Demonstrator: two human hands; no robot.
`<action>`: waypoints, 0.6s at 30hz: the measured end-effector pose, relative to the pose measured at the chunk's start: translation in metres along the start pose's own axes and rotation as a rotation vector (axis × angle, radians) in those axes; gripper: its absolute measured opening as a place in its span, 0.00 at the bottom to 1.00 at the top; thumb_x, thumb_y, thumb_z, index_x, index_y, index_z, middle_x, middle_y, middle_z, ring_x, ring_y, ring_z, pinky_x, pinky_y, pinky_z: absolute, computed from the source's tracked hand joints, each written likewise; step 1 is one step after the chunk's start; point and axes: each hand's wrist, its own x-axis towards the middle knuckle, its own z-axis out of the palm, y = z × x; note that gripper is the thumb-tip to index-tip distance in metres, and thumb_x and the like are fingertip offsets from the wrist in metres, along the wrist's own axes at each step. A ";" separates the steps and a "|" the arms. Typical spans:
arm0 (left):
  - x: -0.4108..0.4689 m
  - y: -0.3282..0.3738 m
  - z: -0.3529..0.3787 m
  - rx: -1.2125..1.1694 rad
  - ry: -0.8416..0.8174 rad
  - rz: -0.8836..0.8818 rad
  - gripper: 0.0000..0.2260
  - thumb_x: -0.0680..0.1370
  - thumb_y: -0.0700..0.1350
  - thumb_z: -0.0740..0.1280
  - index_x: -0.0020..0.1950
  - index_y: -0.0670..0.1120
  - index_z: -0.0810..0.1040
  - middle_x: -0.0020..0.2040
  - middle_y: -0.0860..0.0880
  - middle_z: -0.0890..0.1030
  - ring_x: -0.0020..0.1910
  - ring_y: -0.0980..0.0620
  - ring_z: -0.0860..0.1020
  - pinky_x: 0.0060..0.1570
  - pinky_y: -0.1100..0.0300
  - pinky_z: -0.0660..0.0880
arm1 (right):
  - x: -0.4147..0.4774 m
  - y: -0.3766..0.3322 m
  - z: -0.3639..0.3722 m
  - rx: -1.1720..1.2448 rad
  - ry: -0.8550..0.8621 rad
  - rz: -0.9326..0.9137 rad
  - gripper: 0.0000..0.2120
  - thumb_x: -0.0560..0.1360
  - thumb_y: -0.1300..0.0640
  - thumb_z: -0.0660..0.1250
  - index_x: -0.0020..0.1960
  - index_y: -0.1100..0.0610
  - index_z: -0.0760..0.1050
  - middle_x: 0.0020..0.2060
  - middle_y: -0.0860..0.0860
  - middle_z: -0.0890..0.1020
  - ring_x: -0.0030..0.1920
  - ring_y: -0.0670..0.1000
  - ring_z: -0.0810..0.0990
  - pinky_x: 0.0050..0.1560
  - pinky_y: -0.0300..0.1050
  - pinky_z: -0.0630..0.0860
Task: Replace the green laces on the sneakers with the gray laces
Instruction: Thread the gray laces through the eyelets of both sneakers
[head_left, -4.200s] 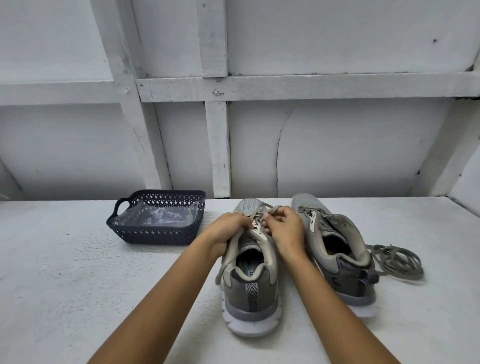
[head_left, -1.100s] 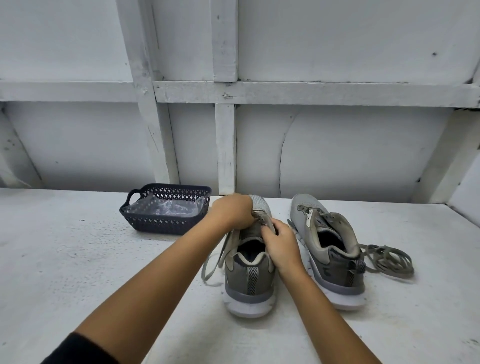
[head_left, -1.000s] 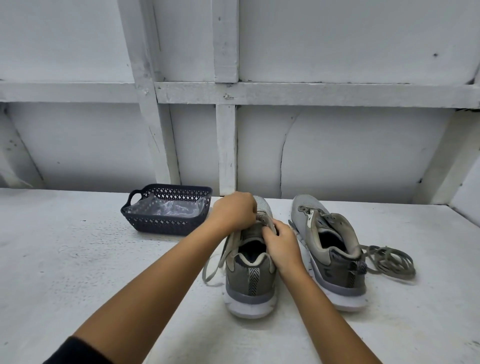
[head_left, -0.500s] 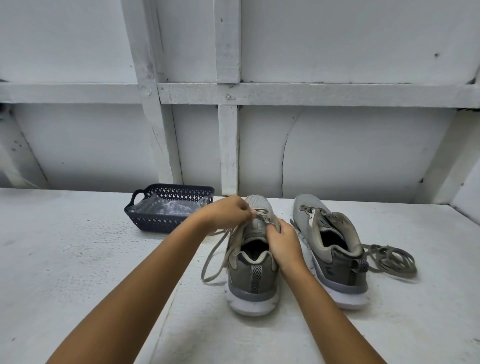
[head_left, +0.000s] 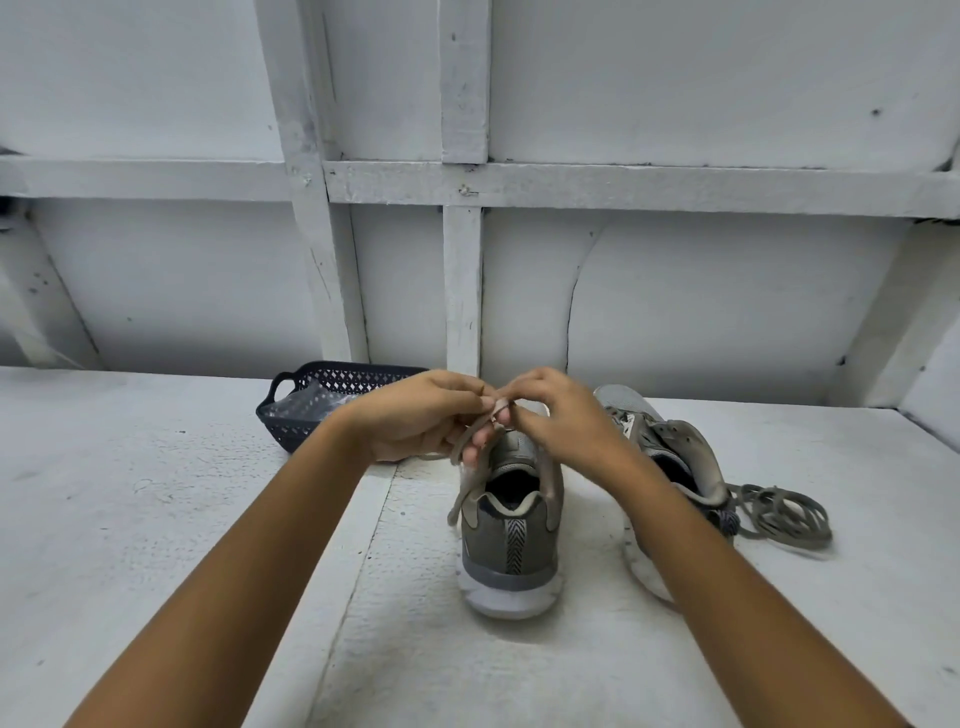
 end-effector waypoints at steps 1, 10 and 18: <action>-0.004 0.000 -0.003 -0.016 -0.024 -0.023 0.10 0.81 0.35 0.53 0.49 0.40 0.75 0.32 0.45 0.76 0.27 0.52 0.76 0.35 0.57 0.76 | 0.001 -0.002 -0.005 -0.021 -0.029 -0.016 0.09 0.76 0.57 0.67 0.54 0.53 0.81 0.50 0.49 0.76 0.53 0.45 0.74 0.53 0.35 0.66; -0.012 -0.020 0.003 0.602 0.059 -0.391 0.10 0.78 0.47 0.65 0.51 0.40 0.71 0.35 0.44 0.78 0.25 0.52 0.79 0.26 0.60 0.78 | -0.018 0.002 -0.035 -0.186 -0.316 -0.023 0.08 0.73 0.62 0.66 0.46 0.54 0.82 0.48 0.49 0.80 0.47 0.47 0.78 0.50 0.41 0.75; -0.005 -0.034 0.005 0.846 0.118 -0.256 0.11 0.80 0.51 0.62 0.41 0.47 0.75 0.46 0.43 0.80 0.45 0.49 0.79 0.40 0.59 0.80 | -0.029 -0.005 -0.036 -0.297 -0.372 0.022 0.15 0.72 0.65 0.59 0.45 0.54 0.83 0.50 0.47 0.81 0.52 0.48 0.77 0.54 0.43 0.73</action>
